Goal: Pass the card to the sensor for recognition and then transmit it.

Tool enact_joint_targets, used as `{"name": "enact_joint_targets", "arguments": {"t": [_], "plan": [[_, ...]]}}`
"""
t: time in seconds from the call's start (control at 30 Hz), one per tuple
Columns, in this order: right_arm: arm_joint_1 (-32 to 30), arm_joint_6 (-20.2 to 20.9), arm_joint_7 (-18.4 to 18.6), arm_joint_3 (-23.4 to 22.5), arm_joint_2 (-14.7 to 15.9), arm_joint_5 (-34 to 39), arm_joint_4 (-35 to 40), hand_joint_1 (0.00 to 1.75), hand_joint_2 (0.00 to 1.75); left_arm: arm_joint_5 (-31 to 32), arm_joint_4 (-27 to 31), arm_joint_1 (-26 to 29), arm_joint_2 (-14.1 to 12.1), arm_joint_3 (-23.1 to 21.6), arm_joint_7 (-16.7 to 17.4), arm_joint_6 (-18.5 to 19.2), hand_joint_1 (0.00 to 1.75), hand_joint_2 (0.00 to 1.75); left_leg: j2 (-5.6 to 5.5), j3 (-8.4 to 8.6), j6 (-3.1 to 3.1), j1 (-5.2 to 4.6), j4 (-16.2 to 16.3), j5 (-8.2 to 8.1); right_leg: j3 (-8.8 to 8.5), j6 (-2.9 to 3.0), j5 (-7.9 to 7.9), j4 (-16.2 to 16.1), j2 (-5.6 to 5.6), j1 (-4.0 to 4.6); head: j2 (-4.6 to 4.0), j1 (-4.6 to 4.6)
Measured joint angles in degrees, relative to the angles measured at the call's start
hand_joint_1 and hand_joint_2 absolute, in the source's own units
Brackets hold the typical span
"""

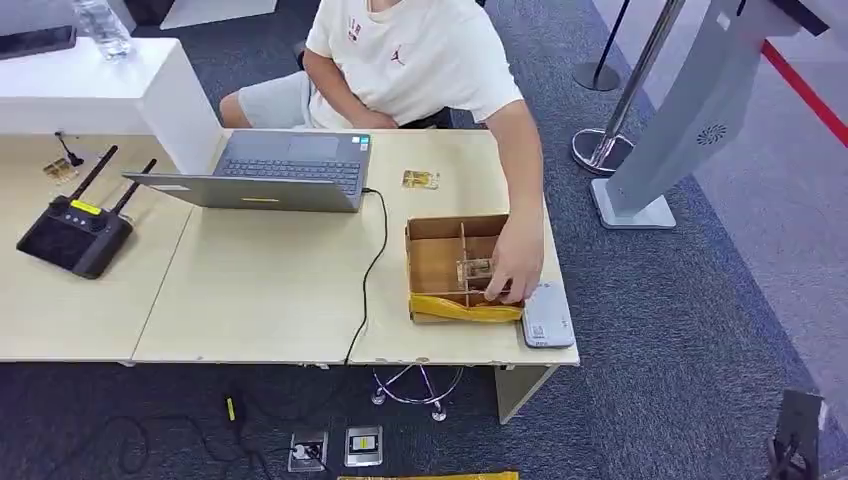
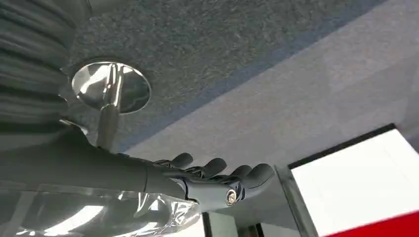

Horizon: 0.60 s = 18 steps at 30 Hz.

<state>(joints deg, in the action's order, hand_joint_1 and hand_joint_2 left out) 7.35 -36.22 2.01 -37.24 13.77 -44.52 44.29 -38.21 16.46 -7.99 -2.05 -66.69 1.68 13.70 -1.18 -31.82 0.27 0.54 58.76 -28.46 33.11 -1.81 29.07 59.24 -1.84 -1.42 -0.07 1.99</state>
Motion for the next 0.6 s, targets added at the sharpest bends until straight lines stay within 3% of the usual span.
{"name": "enact_joint_targets", "arguments": {"t": [0.2,0.4,0.5,0.6], "plan": [[0.1,0.0,-1.4,-5.9,-2.1,-3.0,-9.6,0.0,1.75,-0.2,-0.4,0.1,-0.1,1.3,1.5,0.0,0.0,0.0,0.01,-0.01,-0.02,0.01,0.0,-0.03,0.0,0.01,0.01,0.0,-0.02,0.01,0.0,-0.02],[0.5,0.3,-0.3,-8.8,-3.5,-3.6,-19.4,0.0,1.75,-1.1,-0.5,0.2,-0.1,1.7,2.0,0.0,0.0,0.0,0.01,-0.02,-0.03,0.03,0.0,-0.03,-0.01,0.01,0.01,0.0,0.0,0.03,0.0,0.0],[0.5,3.6,2.6,-9.3,-4.3,-5.2,-23.5,0.0,1.75,-1.4,-0.5,0.2,-0.1,1.7,2.0,0.0,0.0,0.0,0.01,-0.02,-0.03,0.03,0.0,-0.03,-0.02,0.01,0.01,0.0,0.0,0.03,0.0,0.0],[0.5,10.2,4.9,-9.6,-4.8,-6.8,-26.6,0.0,1.75,-1.4,-0.5,0.2,-0.1,1.7,2.0,0.0,0.0,0.0,0.01,-0.02,-0.03,0.04,0.0,-0.03,-0.02,0.01,0.01,0.0,0.0,0.03,0.0,-0.02]]}}
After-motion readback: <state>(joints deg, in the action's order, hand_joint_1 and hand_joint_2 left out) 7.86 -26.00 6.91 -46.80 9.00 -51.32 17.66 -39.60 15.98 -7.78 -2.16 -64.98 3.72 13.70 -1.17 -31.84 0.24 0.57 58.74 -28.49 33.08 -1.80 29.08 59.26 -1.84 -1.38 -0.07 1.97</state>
